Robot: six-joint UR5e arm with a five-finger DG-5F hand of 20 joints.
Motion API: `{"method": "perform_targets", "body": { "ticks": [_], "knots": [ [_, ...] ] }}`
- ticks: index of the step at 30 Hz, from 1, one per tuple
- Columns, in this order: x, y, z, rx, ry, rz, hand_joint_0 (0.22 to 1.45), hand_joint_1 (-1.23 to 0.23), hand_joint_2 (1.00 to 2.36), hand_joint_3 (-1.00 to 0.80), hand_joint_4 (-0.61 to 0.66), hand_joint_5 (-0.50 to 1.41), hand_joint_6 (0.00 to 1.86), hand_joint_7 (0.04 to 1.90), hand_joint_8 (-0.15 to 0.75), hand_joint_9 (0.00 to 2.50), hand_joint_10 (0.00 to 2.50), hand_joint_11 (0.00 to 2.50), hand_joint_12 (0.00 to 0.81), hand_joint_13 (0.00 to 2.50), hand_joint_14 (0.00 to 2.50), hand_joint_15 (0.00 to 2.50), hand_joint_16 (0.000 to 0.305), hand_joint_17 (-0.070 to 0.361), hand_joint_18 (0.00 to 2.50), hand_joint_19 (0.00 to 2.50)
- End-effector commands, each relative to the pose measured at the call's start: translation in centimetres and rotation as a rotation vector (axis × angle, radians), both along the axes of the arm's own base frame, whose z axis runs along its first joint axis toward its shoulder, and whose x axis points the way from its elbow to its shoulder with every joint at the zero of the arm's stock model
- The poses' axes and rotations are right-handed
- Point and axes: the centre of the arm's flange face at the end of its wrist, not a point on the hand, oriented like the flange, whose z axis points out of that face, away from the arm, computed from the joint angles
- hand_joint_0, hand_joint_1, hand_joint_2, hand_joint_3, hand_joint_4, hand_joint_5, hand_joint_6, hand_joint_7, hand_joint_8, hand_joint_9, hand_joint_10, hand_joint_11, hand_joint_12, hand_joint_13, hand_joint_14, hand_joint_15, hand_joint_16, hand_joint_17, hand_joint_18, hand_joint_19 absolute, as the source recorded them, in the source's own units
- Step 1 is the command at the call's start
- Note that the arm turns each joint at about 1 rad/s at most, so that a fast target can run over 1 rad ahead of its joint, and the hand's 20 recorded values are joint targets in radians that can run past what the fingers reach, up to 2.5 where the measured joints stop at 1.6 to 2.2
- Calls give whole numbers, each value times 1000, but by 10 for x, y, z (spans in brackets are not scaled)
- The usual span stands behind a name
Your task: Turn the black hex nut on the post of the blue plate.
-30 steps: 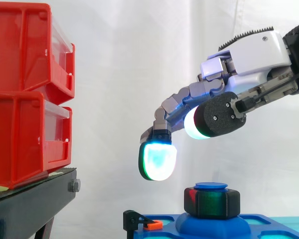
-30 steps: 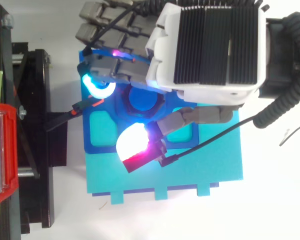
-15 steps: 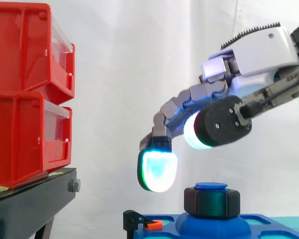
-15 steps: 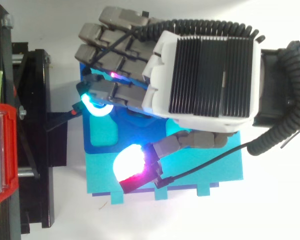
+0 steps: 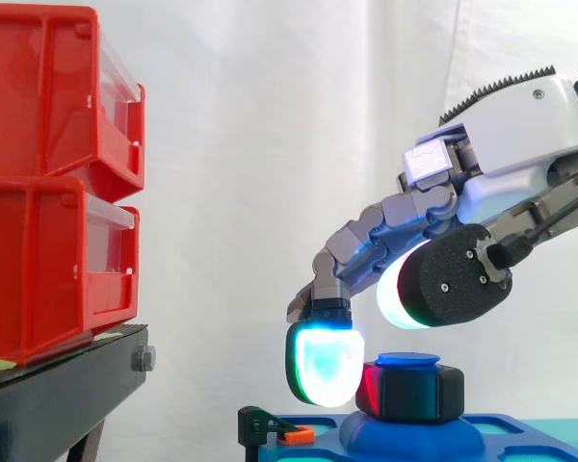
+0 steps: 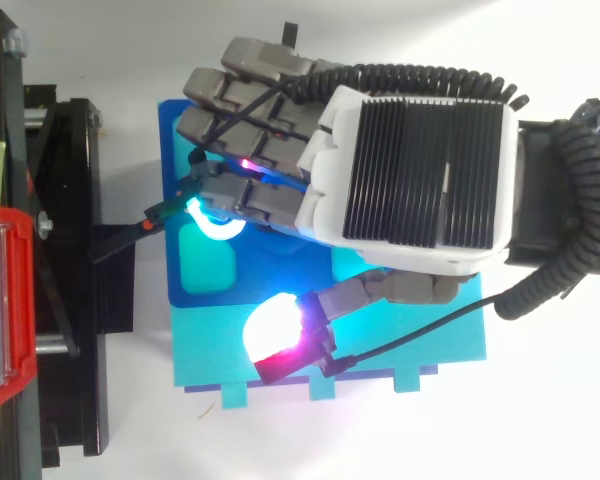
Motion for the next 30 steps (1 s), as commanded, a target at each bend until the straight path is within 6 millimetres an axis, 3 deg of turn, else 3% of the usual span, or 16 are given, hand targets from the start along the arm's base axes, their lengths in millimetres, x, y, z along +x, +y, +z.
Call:
{"method": "perform_targets", "body": {
  "ticks": [1, 10, 30],
  "knots": [
    [-1, -3, -1, -1, 6, -1, 472, -265, 1000, -500, 323, -159, 503, 909, 299, 217, 0, 0, 437, 168, 0, 0, 65, 146, 34, 119],
    [-2, -10, -1, -8, 16, -5, 472, -265, 1000, -500, 319, -159, 503, 909, 299, 218, 0, 0, 437, 168, 0, 0, 65, 146, 34, 120],
    [-7, -48, -2, -8, 20, 25, 474, -264, 1000, -500, 318, -159, 503, 910, 299, 221, 0, 0, 436, 171, 0, 0, 65, 145, 43, 118]
  ]
}}
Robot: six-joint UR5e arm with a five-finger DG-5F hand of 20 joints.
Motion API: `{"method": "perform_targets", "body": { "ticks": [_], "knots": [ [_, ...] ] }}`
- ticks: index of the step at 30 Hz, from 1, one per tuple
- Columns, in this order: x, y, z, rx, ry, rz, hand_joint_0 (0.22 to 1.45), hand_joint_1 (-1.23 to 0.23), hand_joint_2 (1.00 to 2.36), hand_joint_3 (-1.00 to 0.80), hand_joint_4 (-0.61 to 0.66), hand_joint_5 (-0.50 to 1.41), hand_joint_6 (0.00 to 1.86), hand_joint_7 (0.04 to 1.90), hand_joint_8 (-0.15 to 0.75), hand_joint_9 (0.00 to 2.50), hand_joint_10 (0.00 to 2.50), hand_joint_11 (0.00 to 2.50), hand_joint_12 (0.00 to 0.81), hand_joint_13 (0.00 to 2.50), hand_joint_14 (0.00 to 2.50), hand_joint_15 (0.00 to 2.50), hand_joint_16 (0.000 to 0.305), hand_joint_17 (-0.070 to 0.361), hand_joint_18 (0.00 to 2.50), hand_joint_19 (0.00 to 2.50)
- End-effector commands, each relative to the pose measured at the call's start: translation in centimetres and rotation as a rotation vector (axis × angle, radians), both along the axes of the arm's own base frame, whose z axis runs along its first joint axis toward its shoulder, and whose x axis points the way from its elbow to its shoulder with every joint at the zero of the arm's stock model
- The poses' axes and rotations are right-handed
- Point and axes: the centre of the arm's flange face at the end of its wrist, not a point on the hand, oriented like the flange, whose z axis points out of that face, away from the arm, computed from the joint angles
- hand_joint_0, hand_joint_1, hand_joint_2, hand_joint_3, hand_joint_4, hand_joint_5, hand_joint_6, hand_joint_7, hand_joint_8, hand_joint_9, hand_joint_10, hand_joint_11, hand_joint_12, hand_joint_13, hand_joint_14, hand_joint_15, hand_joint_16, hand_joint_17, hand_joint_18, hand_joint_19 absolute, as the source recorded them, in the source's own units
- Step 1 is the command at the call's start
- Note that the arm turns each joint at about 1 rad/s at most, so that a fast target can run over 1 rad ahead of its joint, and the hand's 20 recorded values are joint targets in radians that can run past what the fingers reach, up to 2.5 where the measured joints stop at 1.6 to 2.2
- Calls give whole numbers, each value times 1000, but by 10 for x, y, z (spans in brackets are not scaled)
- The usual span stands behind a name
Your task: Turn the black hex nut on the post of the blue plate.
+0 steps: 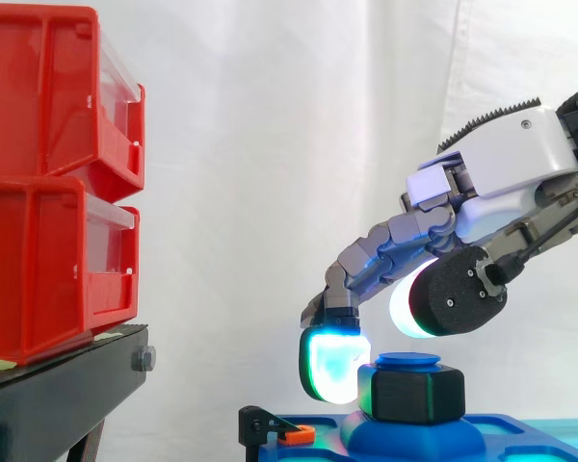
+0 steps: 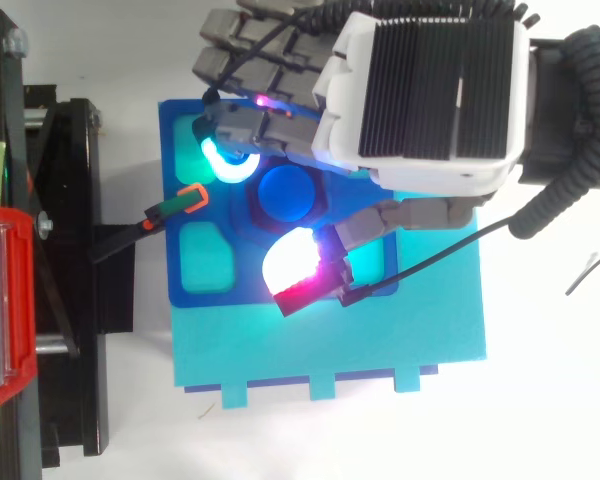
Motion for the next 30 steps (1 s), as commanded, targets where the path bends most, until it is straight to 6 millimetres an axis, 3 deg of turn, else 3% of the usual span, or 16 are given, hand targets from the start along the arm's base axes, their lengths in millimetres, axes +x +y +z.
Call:
{"method": "perform_targets", "body": {
  "ticks": [1, 7, 15, 24, 30],
  "knots": [
    [0, -3, 0, 3, -5, 2, 475, -290, 1000, -500, 320, -155, 503, 897, 307, 257, 0, 0, 439, 205, 0, 0, 65, 146, 97, 78],
    [9, 1, 19, 8, -61, 7, 476, -288, 1000, -500, 320, -155, 503, 894, 308, 269, 0, 0, 440, 213, 0, 0, 65, 146, 103, 77],
    [13, 4, 29, 7, -92, 11, 476, -289, 1000, -500, 322, -155, 503, 887, 312, 280, 0, 0, 440, 218, 0, 0, 65, 147, 109, 78],
    [13, 19, -2, 8, -91, -3, 476, -289, 1000, -500, 320, -156, 503, 885, 313, 306, 0, 0, 441, 222, 0, 0, 65, 147, 114, 85],
    [11, 29, -5, 8, -74, -2, 476, -350, 1000, -500, 298, -170, 503, 881, 306, 307, 0, 0, 442, 225, 0, 0, 65, 147, 116, 88]
  ]
}}
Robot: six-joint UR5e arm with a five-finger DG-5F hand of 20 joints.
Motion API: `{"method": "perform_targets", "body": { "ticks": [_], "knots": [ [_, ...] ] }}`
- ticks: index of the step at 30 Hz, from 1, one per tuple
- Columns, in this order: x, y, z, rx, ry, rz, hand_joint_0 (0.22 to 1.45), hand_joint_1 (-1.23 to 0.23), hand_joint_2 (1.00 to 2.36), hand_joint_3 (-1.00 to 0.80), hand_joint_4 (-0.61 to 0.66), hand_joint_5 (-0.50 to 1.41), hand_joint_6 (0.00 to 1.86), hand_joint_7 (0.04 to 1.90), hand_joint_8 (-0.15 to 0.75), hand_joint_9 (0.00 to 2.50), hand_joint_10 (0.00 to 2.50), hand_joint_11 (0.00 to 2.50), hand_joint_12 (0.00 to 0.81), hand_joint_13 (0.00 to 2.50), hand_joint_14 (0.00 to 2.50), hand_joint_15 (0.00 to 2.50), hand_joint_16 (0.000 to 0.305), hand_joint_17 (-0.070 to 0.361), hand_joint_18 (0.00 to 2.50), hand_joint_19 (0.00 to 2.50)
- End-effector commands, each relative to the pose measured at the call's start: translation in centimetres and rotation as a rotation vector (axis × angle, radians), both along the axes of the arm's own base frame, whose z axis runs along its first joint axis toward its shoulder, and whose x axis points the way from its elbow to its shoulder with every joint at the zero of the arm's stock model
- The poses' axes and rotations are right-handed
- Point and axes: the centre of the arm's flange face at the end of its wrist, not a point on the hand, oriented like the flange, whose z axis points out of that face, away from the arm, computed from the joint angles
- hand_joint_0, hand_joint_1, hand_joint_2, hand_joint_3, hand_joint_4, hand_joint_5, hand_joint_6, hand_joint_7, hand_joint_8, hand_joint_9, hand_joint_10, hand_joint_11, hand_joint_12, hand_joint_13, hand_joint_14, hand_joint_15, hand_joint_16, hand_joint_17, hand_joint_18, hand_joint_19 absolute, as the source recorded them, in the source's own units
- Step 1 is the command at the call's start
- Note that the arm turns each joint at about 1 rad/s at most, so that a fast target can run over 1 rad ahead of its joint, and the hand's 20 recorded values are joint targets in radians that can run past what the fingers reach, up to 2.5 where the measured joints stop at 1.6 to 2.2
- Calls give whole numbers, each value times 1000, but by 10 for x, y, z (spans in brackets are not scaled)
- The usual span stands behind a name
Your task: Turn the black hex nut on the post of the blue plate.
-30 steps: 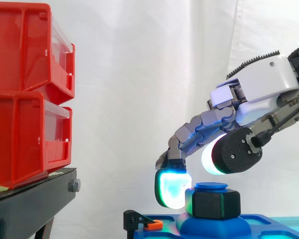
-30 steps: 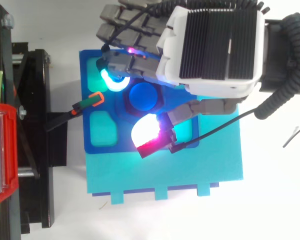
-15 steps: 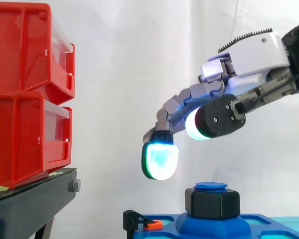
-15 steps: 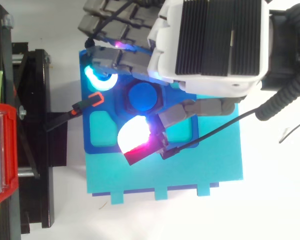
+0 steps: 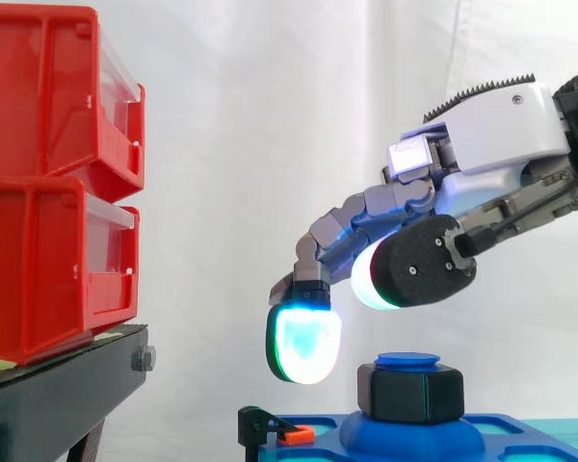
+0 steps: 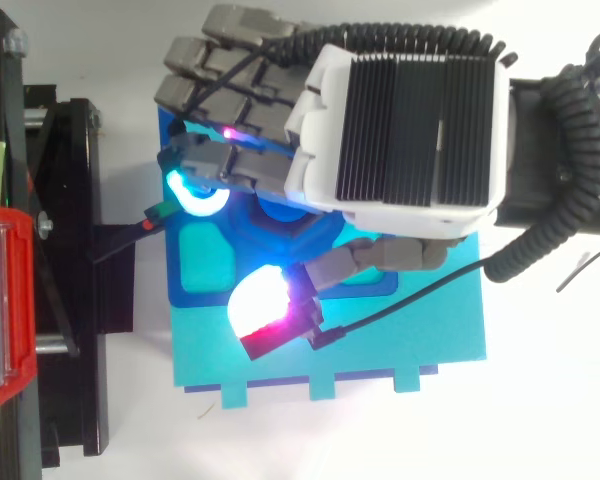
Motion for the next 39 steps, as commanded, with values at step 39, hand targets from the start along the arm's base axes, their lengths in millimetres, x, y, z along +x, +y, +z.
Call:
{"method": "perform_targets", "body": {
  "ticks": [39],
  "knots": [
    [-6, 5, -10, -9, 50, -5, 646, -894, 1000, -500, 201, -239, 503, 909, 239, 203, 0, 0, 396, 286, 0, 0, 57, 129, 296, 42]
  ]
}}
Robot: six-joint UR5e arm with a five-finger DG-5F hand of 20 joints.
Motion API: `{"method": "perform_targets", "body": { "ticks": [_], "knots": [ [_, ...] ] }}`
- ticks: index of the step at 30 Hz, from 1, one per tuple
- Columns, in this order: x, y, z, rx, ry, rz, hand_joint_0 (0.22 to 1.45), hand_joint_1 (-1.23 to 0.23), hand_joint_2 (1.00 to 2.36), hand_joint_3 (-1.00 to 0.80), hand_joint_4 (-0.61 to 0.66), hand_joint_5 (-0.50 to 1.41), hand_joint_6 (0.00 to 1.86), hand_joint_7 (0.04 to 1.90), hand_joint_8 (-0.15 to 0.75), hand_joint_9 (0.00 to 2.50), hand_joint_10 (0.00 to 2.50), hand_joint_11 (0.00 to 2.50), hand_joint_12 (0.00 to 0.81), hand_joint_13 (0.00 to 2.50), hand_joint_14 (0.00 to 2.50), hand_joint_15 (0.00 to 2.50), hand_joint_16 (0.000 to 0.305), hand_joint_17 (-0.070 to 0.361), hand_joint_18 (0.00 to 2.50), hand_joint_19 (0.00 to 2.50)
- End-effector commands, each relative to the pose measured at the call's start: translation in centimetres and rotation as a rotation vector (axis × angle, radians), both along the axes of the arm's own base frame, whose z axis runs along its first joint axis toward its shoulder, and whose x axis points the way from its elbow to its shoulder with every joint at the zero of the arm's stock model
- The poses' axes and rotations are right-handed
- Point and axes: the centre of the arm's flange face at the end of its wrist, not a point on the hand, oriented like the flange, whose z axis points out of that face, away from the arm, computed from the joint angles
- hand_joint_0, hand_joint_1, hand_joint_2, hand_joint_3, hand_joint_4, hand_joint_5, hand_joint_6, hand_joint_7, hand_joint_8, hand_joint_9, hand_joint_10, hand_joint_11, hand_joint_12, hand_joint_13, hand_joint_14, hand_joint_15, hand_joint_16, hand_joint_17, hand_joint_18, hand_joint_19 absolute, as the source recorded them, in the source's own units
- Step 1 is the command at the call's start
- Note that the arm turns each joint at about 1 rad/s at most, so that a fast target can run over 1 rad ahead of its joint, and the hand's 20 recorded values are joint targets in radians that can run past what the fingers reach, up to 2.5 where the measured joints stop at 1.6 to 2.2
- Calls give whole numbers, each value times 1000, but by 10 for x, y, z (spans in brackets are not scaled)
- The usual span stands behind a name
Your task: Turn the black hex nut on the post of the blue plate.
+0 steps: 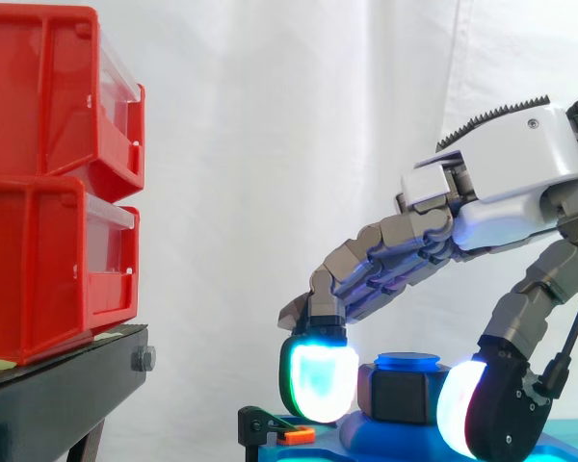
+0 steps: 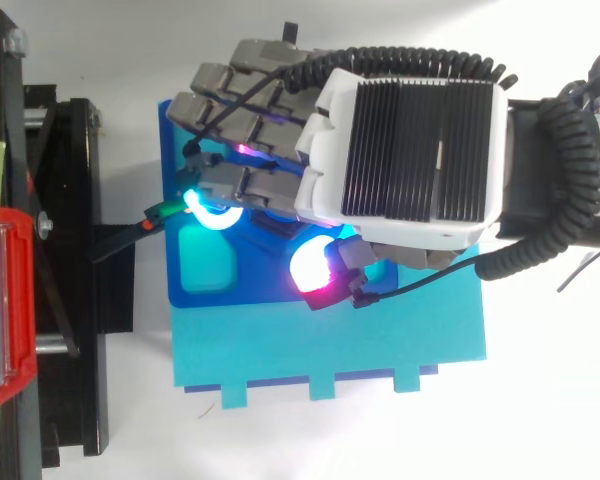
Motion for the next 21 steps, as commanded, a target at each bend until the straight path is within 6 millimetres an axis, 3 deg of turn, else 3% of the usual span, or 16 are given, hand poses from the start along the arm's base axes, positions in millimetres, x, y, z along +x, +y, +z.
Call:
{"method": "perform_targets", "body": {
  "ticks": [1, 21],
  "knots": [
    [0, 0, -1, 0, 2, 0, 645, -895, 1000, -496, 203, -235, 503, 921, 241, 209, 0, 0, 397, 289, 0, 0, 57, 129, 300, 46],
    [-1, -1, -1, -2, 9, 2, 630, -817, 1005, -444, 244, -199, 502, 1065, 265, 314, 0, 0, 396, 329, 0, 0, 56, 125, 324, 71]
  ]
}}
